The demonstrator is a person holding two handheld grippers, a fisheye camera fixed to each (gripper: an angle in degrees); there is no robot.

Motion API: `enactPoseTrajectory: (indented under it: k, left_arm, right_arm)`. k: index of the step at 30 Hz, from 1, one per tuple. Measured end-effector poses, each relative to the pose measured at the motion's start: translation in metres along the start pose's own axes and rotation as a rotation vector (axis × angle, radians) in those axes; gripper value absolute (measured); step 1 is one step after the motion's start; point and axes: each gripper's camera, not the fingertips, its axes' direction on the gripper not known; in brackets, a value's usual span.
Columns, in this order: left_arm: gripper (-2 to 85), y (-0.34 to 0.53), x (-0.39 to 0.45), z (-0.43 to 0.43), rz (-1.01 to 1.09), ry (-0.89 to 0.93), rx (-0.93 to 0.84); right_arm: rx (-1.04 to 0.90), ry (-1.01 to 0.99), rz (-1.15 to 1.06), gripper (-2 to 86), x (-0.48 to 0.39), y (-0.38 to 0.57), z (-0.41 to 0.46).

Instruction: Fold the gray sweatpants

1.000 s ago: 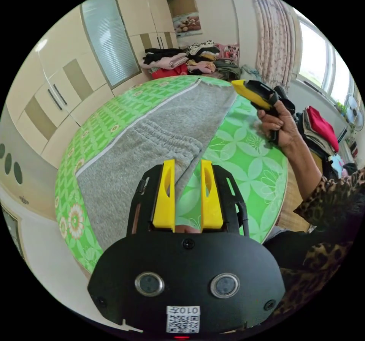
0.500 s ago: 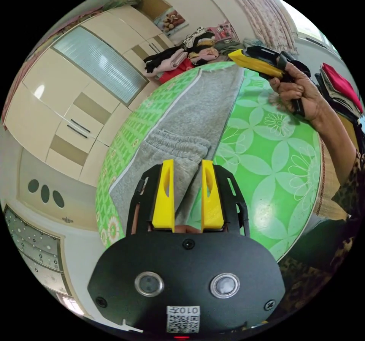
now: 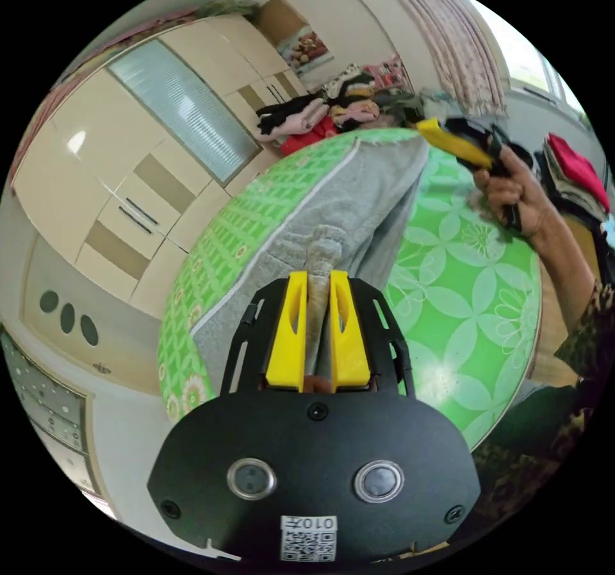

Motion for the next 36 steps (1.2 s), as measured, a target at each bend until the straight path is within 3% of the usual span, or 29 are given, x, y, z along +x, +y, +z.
enactPoseTrajectory:
  k: [5,10,13,18,23,28,31,36]
  left_arm:
    - [7.7,0.071,-0.143,-0.055,-0.352,0.068,0.136]
    - [7.2,0.250,-0.290,-0.090,-0.923,-0.016,0.242]
    - [7.0,0.341,-0.327,-0.093,-1.108,-0.094,0.180]
    - [7.1,0.447,-0.356,-0.073,-1.331,-0.015,0.086]
    - [6.8,0.506,-0.389,-0.049,-1.417,0.148,0.119]
    - [6.1,0.565,-0.417,-0.048,-1.569,0.367,0.394]
    - [5.1,0.594,-0.418,-0.046,-1.737,0.433,0.458]
    - [1.9,0.602,-0.407,-0.061,-1.764,0.317,0.467]
  right_arm:
    - [0.038,0.047,0.006,2.5,-0.001,0.000,-0.003]
    - [0.049,0.048,0.010,2.5,0.000,-0.001,-0.004]
    - [0.047,0.052,0.015,2.5,-0.001,-0.001,-0.003]
    - [0.052,0.062,0.020,2.5,-0.004,-0.002,-0.002]
    - [0.051,0.073,0.031,2.5,-0.009,-0.001,0.000]
    - [0.040,0.091,0.045,2.5,-0.015,-0.002,0.004]
    - [0.033,0.104,0.048,2.5,-0.021,-0.001,0.006]
    - [0.028,0.110,0.053,2.6,-0.032,0.001,0.011]
